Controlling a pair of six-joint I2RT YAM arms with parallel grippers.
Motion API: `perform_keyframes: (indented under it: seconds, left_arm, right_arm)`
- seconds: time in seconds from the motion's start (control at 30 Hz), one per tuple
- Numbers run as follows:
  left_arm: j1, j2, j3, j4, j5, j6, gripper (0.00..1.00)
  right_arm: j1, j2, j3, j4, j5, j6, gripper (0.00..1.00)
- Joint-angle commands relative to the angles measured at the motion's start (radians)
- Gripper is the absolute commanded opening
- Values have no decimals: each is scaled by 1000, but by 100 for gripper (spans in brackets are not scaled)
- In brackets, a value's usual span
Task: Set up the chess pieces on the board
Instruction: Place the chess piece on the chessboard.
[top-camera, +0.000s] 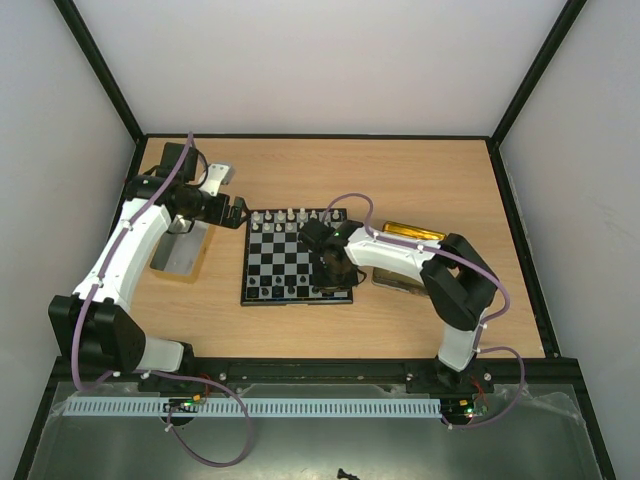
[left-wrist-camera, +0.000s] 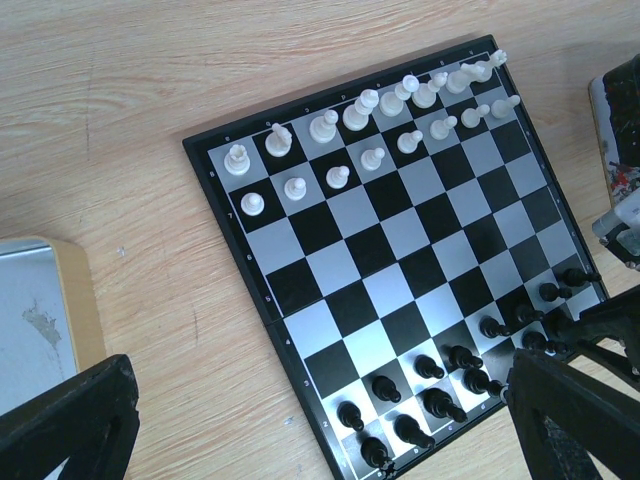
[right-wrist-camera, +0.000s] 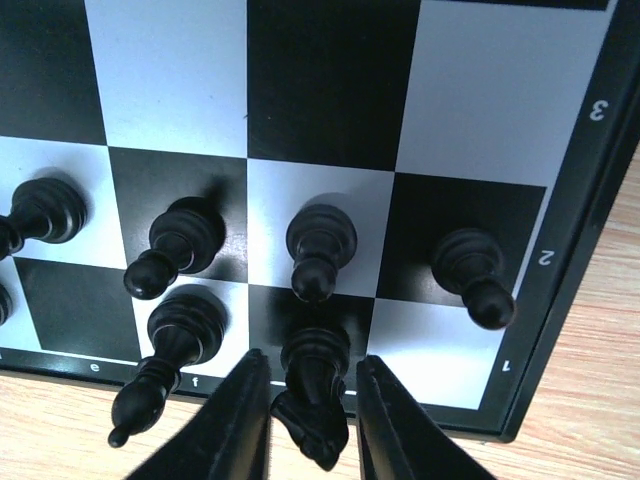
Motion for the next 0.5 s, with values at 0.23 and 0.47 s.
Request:
perform_keyframes:
  seconds: [0.23, 0.47]
  left_arm:
    - [7, -14, -5, -5, -1, 3, 100]
    - [7, -10, -3, -7, 3, 3, 100]
  right_arm:
    - [8, 19, 41, -6, 17, -19, 30]
    - [8, 12, 67, -24, 21, -23, 31]
